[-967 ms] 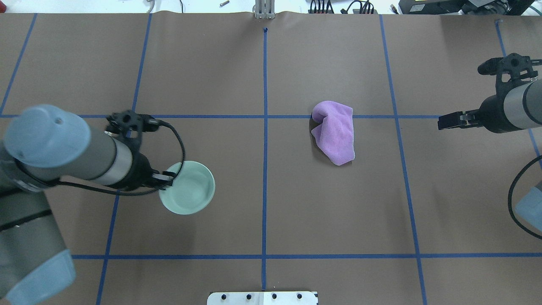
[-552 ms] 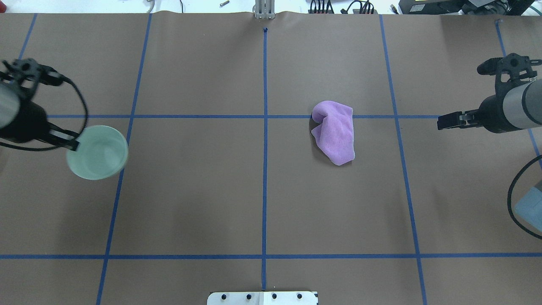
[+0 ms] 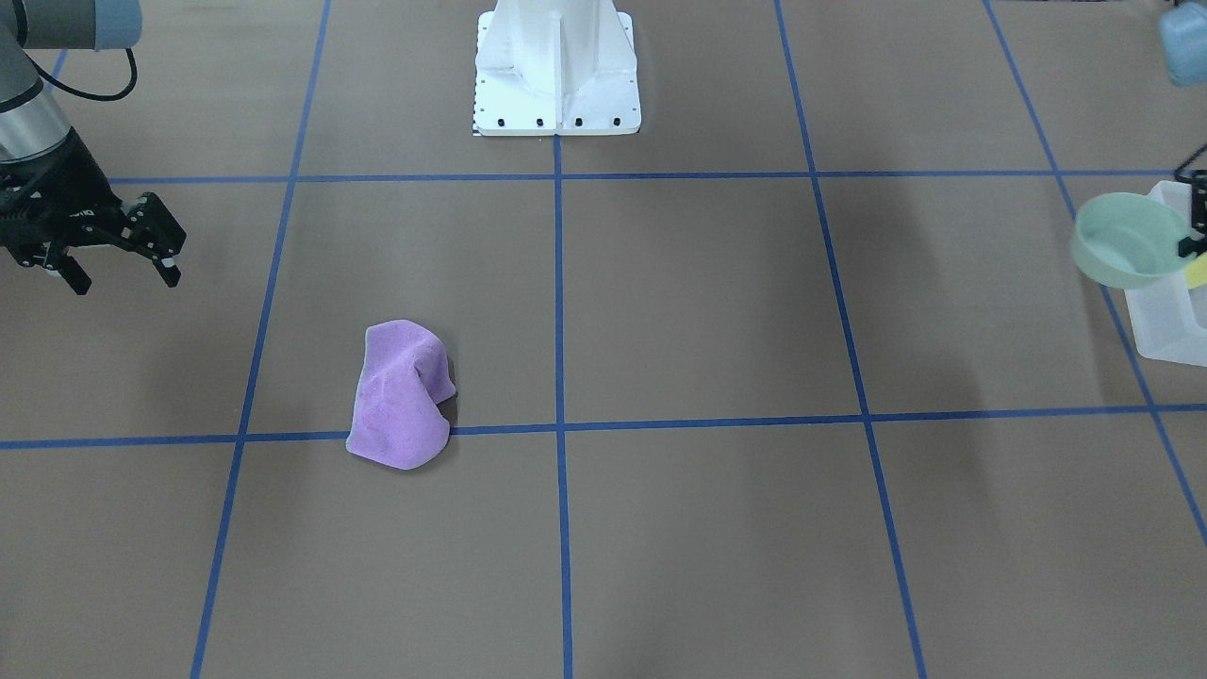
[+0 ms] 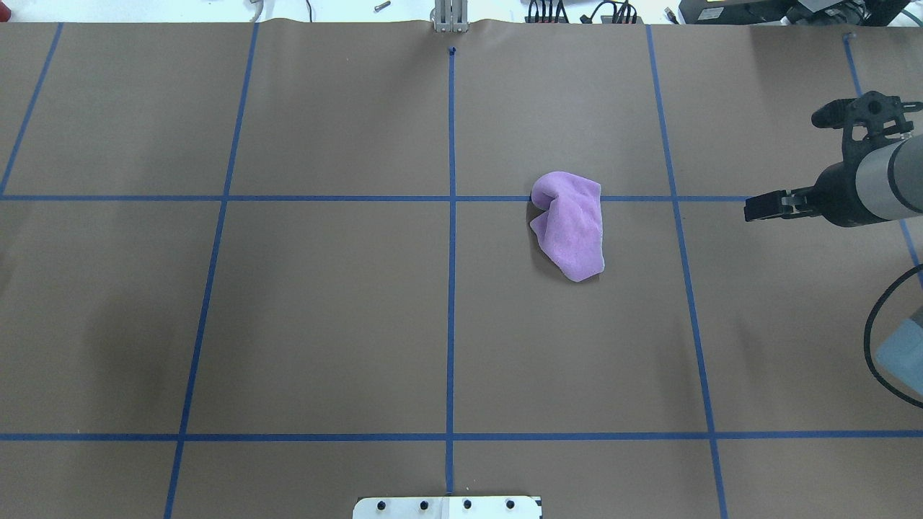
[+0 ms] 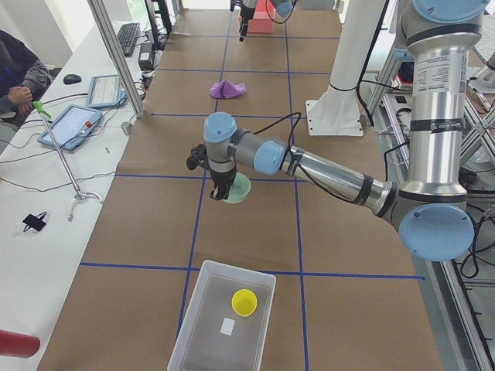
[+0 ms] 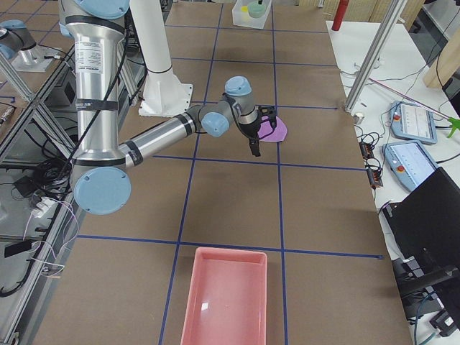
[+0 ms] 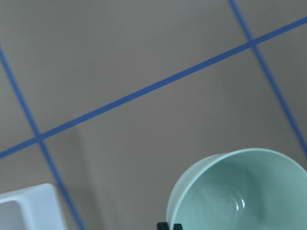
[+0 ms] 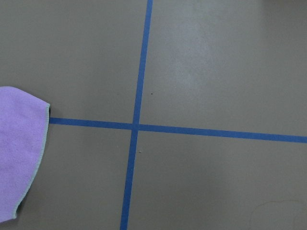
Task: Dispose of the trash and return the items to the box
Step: 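Carry the green bowl with the left gripper into the clear bin, then reach the right gripper over the lavender cloth and lower onto it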
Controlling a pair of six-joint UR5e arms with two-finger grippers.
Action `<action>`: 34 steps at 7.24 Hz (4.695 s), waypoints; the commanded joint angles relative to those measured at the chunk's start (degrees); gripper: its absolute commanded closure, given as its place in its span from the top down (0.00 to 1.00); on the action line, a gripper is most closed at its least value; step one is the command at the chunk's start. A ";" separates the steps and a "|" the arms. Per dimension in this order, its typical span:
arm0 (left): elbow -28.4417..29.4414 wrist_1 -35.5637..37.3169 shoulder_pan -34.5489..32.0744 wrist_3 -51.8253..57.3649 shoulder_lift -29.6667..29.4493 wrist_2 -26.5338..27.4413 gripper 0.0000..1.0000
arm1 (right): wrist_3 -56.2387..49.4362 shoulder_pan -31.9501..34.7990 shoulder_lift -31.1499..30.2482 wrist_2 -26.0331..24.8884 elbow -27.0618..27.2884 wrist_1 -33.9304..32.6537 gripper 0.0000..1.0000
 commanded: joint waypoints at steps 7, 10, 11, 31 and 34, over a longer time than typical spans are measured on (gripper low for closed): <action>59.65 -28.12 -15.47 33.68 -13.65 -0.12 0.00 | -0.01 -0.35 2.57 -0.26 -1.15 -0.21 1.00; 61.62 -31.32 -15.21 32.10 -13.90 -0.12 0.98 | -0.01 -1.23 3.97 -1.23 -1.94 -0.21 1.00; 61.44 -30.80 -15.12 32.09 -15.73 -0.21 0.98 | -0.01 -1.32 5.03 -1.15 -2.04 -0.65 1.00; 4.40 3.39 -17.23 15.13 -5.38 -0.65 0.98 | 28.64 -16.42 35.72 -11.50 -26.03 -10.14 0.76; 4.49 3.31 -17.23 15.13 -4.69 -0.65 0.98 | 29.52 -17.67 35.63 -12.48 -25.42 -10.41 0.00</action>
